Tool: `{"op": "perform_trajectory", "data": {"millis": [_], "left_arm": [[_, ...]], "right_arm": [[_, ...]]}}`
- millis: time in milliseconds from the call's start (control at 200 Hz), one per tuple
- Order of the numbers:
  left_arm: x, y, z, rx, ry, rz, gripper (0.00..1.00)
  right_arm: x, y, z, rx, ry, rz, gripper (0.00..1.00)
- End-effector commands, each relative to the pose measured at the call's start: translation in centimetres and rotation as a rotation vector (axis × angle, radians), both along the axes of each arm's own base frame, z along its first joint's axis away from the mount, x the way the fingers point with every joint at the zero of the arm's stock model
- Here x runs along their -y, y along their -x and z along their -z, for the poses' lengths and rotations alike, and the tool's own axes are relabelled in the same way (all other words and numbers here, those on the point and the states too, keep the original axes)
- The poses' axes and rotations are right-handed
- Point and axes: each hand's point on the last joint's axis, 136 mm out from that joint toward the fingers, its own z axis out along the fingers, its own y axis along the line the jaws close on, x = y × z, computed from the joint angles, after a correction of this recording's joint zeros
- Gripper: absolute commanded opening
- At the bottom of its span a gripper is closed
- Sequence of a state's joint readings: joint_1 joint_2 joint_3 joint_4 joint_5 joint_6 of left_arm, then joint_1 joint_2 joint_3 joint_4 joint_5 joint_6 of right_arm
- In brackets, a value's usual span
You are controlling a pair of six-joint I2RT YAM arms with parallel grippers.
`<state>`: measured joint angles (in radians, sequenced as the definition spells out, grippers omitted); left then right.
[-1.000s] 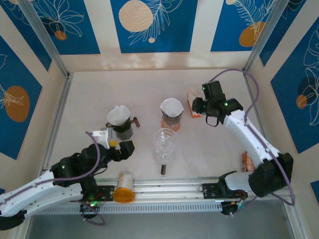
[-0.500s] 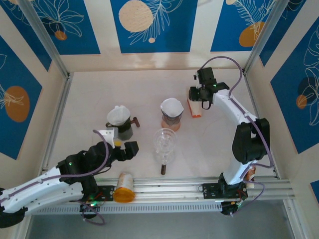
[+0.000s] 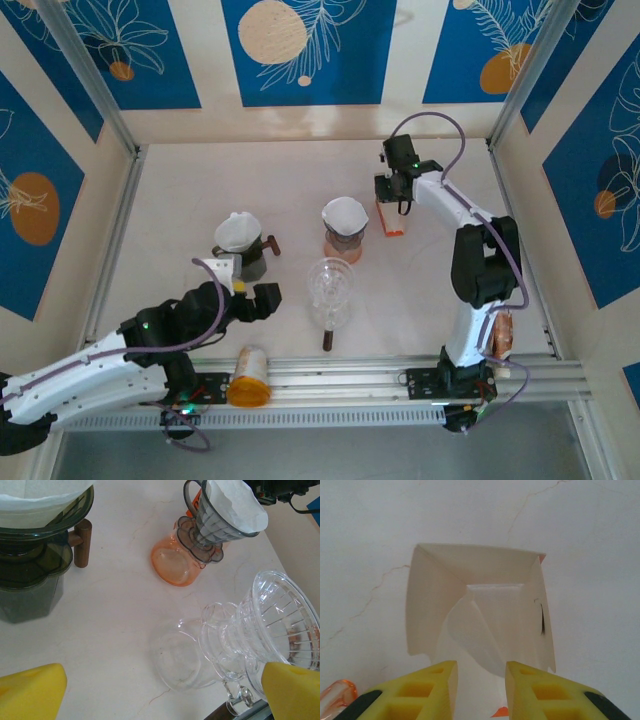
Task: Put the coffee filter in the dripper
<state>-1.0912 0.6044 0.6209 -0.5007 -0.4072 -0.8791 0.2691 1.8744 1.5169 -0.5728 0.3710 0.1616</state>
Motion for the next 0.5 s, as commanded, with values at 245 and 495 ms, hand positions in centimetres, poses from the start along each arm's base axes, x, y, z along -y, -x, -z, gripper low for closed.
{"op": "perform_trajectory", "data": {"millis": [245,495], "left_arm": [[0.6,-0.3,-1.5,0.027,0.023,0.015,1.00],[0.5,-0.3,-1.3,0.021,0.023,0.013,1.00]], "right_arm": [[0.2,-1.3,0.7,-0.003,0.045,0.004,0.32],[0.2,-1.5,0.6,0.011,0.050,0.015,0.19]]}}
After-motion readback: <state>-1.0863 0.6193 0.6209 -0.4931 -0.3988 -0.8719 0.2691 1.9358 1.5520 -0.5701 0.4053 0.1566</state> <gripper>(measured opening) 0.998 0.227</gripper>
